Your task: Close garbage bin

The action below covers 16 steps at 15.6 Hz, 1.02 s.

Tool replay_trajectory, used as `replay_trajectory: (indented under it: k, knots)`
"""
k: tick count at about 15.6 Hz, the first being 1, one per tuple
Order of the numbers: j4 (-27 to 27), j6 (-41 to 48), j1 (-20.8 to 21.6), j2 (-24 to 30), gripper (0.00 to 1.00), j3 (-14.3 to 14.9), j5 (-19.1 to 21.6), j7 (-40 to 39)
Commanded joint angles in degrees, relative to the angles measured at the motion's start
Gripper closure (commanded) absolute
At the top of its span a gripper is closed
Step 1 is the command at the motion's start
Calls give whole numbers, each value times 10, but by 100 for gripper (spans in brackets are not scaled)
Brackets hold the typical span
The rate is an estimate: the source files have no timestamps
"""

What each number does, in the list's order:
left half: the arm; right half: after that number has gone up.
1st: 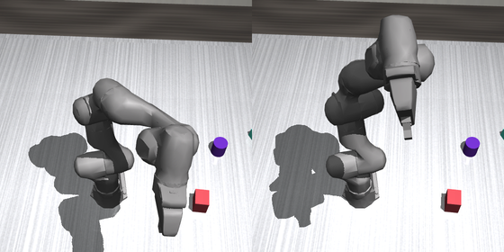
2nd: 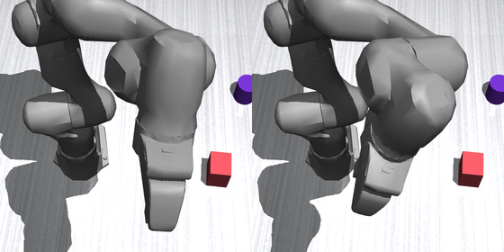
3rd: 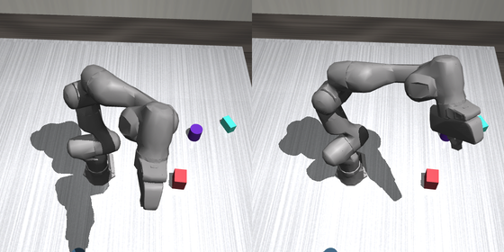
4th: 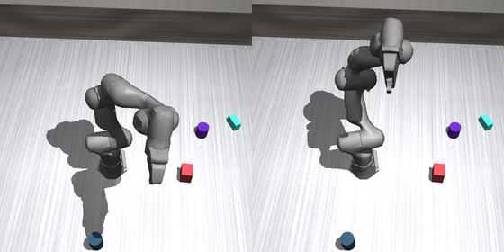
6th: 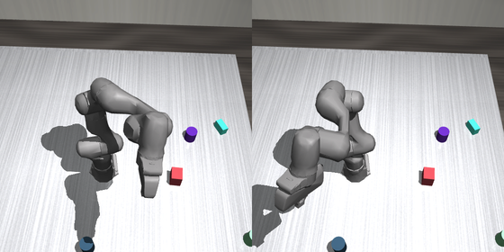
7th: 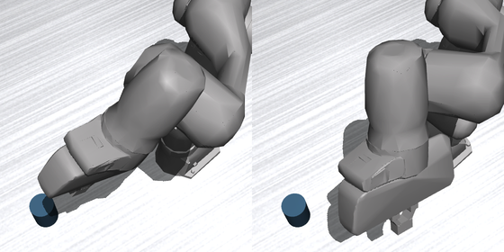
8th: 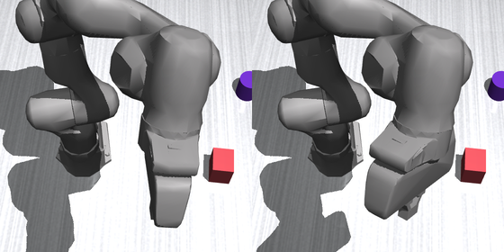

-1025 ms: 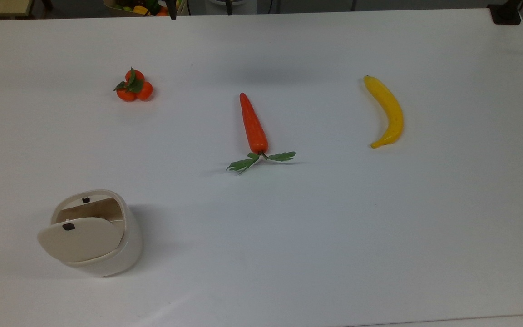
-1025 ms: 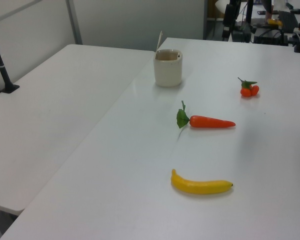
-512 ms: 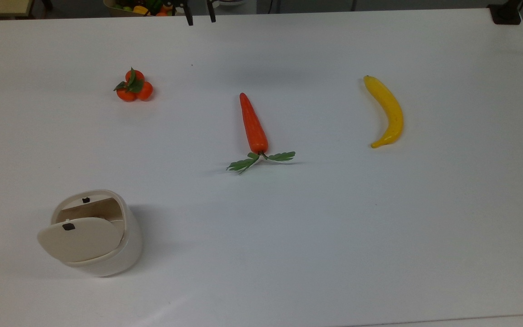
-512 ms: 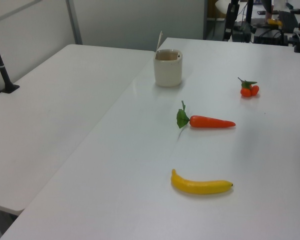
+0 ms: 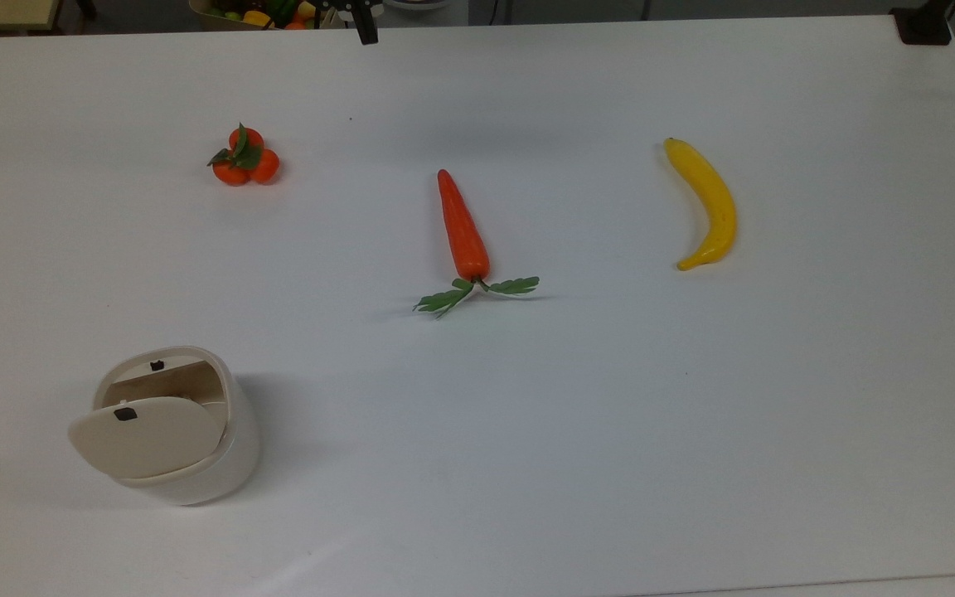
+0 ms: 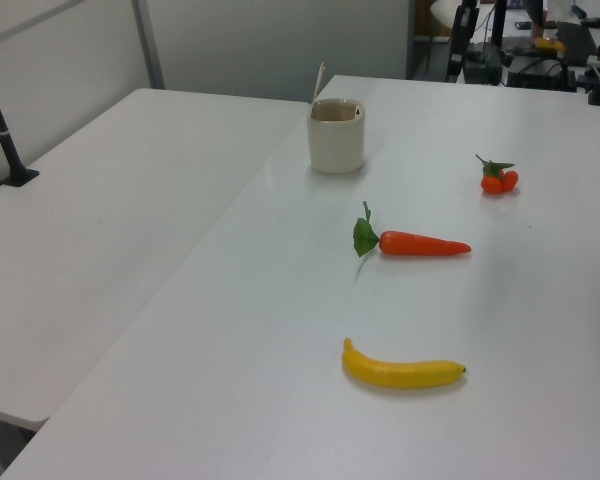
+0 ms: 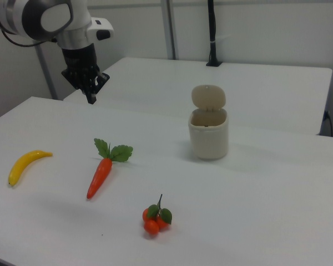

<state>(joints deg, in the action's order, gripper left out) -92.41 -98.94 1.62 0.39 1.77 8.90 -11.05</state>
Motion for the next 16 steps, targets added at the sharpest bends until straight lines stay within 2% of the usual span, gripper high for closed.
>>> replay_trajectory:
  k: [1, 7, 11, 16]
  knots:
    - [-15, -35, 2, 1, 100, 6, 16, -18]
    - [-13, -104, -8, -17, 100, 6, 15, -12]
    - [-13, -201, -21, -36, 100, 6, 16, -5]
    - [-13, -371, -22, -73, 100, 6, 14, 42]
